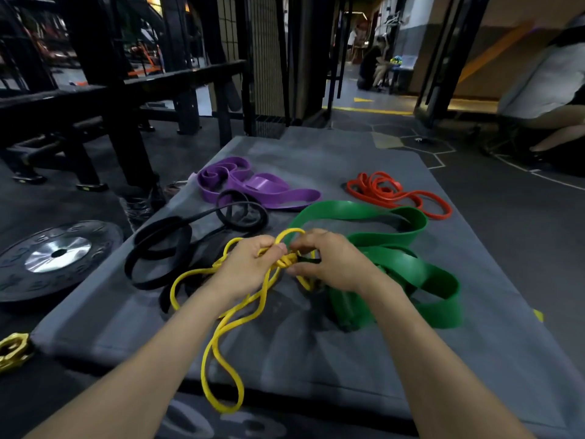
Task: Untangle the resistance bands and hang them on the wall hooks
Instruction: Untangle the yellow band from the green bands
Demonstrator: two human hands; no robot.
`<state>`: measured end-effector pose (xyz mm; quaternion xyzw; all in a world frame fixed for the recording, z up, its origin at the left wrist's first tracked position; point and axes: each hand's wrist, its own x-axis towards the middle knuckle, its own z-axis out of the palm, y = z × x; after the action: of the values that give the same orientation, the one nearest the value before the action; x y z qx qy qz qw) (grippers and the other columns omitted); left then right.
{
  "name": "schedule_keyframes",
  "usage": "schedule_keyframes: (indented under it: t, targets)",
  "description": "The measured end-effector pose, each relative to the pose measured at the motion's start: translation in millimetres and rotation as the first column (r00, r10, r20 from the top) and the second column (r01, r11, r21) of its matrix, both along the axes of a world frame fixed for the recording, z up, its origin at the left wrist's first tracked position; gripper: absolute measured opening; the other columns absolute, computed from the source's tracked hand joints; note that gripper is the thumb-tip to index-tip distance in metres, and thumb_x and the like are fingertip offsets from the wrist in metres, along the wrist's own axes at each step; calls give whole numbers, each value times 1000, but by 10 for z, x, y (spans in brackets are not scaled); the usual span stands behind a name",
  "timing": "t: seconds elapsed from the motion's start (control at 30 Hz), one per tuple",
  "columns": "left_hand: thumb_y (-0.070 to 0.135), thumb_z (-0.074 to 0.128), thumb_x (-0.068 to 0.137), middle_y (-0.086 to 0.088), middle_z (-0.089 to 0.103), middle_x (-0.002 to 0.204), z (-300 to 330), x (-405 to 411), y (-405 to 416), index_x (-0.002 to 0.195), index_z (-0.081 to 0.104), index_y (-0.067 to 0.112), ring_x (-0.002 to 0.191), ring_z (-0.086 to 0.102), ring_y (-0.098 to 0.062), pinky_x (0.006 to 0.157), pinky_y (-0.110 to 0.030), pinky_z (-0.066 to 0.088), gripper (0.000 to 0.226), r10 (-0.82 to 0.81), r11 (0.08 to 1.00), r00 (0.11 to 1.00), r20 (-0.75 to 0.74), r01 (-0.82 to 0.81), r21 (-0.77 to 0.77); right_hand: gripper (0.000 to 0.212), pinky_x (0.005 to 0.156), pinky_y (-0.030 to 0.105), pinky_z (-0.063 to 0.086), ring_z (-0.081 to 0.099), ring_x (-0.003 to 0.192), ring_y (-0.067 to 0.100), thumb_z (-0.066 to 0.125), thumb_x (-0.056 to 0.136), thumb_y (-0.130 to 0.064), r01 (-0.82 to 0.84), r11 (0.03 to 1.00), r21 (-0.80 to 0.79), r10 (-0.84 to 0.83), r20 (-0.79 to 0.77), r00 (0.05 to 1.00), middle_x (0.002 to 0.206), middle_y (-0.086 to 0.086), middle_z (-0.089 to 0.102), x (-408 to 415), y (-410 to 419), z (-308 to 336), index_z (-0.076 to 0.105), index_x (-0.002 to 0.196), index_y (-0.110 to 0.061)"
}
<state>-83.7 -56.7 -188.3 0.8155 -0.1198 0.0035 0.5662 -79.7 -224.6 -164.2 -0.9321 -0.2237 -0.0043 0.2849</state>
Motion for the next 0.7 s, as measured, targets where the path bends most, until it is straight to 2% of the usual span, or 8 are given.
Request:
schedule_keyframes:
  t: [0.17,0.23,0.3,0.37,0.43,0.5,0.6,0.7]
  targets:
    - [21,55,91,-10,46,66,-68,-15,14,82,59,-10,64,39,-17,61,-36,32,32,82,997,996,25,-82,0,22,85,33,44,55,91,24,69,80,-20,-71,995,-66,75,70,995,100,12,56,-12,66,45,71,101,-14]
    - [26,54,89,-3,51,61,-91,-17,16,78,63,3,63,45,-21,62,-40,39,27,167,981,981,99,-175,83,17,85,34,45,57,90,24,68,80,-18,-70,995,-74,76,82,994,99,11,59,2,67,61,72,96,-12]
    - [25,53,90,5,57,62,-64,-42,40,84,67,20,78,53,-26,72,-38,43,16,293,915,921,256,-347,205,13,82,29,46,58,86,20,66,83,-15,-52,999,2,52,102,993,95,8,60,9,34,97,71,94,-9]
    - [25,50,92,2,67,81,-28,-86,58,98,66,24,97,50,-26,84,-36,40,17,377,825,850,369,-489,284,11,77,25,45,59,81,20,61,87,-14,0,993,116,-12,104,995,91,8,62,2,-9,141,67,93,-7]
    - [22,48,92,0,66,102,-20,-107,66,104,63,23,105,47,-27,89,-37,37,20,393,775,833,389,-528,347,11,75,27,46,61,80,22,55,92,-16,65,969,239,-83,66,994,91,9,66,-9,-48,147,62,94,-7]
    - [20,46,91,-3,61,110,-22,-105,54,105,62,23,107,46,-30,91,-38,35,21,398,760,844,361,-523,385,11,80,29,47,60,83,20,49,95,-12,89,909,407,-96,-2,995,90,6,67,-13,-74,130,59,90,-11]
    - [14,46,86,-7,63,106,-8,-59,43,106,60,19,106,51,-33,88,-40,39,25,376,766,878,297,-475,433,22,90,29,46,60,87,12,42,96,-3,85,708,702,-9,-111,994,86,-1,65,-27,-122,121,56,85,-13]
    - [19,45,71,-6,68,95,2,-46,7,100,61,25,98,58,-31,88,-43,46,34,298,891,951,84,-309,333,24,78,23,48,58,75,9,38,96,-1,120,552,825,47,-174,984,79,2,60,-69,-193,153,54,81,-10]
